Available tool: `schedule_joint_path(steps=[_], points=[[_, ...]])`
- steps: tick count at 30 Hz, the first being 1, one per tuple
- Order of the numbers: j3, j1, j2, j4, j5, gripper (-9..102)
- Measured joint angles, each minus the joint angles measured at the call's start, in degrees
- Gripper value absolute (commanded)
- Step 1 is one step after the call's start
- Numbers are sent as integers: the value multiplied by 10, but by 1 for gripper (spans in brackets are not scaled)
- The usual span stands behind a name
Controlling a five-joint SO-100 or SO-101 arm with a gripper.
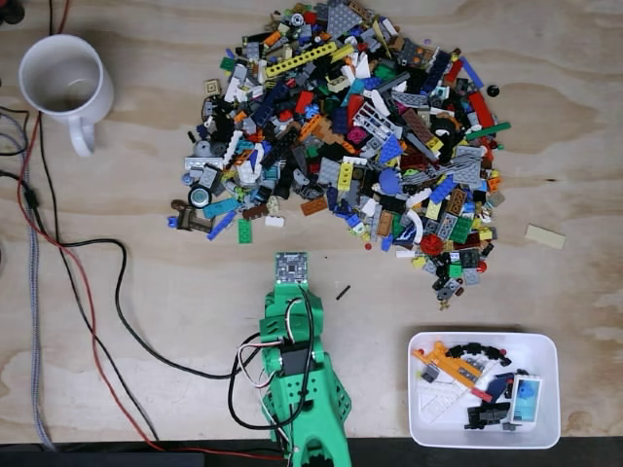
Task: Find the closest Lego and put it in the bin.
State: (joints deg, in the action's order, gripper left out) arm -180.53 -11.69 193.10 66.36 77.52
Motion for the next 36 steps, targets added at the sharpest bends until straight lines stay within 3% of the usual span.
schedule_joint_path(steps=[21, 25, 31, 36], points=[[0, -7, -1, 23, 14, 0], [1, -7, -9, 23, -5, 4], [118, 2, -230, -22, -127, 12], [294, 0, -516, -62, -294, 10]])
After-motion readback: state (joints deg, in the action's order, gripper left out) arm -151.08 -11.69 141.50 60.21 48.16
